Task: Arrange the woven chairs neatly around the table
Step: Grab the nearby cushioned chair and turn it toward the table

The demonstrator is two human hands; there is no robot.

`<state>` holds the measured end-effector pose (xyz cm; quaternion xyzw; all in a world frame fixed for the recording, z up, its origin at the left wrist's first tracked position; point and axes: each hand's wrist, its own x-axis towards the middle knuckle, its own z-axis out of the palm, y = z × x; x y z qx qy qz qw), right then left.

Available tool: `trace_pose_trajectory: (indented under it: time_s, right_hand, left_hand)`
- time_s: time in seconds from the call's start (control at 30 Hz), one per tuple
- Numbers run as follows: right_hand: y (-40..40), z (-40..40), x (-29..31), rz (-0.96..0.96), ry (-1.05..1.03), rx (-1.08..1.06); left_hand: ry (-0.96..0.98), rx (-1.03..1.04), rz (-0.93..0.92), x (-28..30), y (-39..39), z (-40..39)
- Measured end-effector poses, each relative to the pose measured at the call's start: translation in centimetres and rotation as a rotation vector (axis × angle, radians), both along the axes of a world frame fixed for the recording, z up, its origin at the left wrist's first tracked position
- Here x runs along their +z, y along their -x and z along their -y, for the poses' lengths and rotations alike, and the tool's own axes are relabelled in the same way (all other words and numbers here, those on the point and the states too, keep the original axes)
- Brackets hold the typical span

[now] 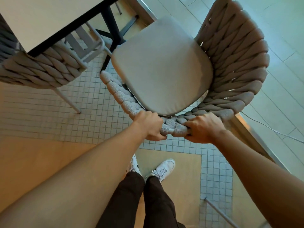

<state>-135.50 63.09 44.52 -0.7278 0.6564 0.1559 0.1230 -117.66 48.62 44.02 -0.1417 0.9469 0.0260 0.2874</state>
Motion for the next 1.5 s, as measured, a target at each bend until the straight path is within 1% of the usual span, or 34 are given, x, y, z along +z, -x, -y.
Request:
trace_pose_trajectory:
  time_s: [0.17,0.43,0.6,0.7,0.8,0.9,0.97,1.07,1.17,1.23,1.33,1.5]
  right_hand:
    - [-0.2,0.5,-0.1,-0.02,0.018,0.01]
    - [-3.3,1.6,-1.5,0.094,0.034,-0.014]
    - [-3.5,1.9,-1.8,0.111,0.06,-0.028]
    - [-2.9,1.7,-1.4,0.119,0.041,-0.019]
    - [-1.8,1.5,-1.0,0.146,-0.036,0.038]
    - [0.8,1.0,-0.1,0.182,-0.104,0.059]
    - [3.1,0.6,0.4,0.157,-0.125,0.071]
    - [6.5,0.7,0.9,0.126,-0.2,0.095]
    - [9.4,1.5,0.5,0.054,-0.238,0.125]
    - [10.2,2.1,0.1,0.022,-0.249,0.149]
    - [10.6,2.9,-0.7,0.013,-0.257,0.226]
    - [11.1,4.2,-1.5,0.051,-0.211,0.244]
  left_hand:
    - [0.002,0.041,-0.018,0.4,-0.5,0.1]
    - [-0.026,0.021,0.006,0.5,-3.7,1.8]
    - [-0.034,-0.009,-0.005,0.6,-3.9,2.7]
    - [-0.061,0.0,0.009,0.9,-3.6,2.4]
    - [-0.098,0.056,0.019,1.1,-3.4,2.1]
    - [-0.204,0.152,-0.024,1.8,-2.5,0.7]
    - [-0.266,0.185,-0.083,2.0,-1.3,-1.4]
    - [-0.328,0.282,-0.114,1.7,1.7,-4.7]
    - [-0.328,0.408,-0.106,0.9,5.4,-7.4]
    - [-0.303,0.451,-0.088,0.3,6.9,-8.1]
    - [-0.245,0.442,-0.105,-0.5,7.4,-7.8]
    - [-0.198,0.417,-0.126,-0.8,7.3,-6.5]
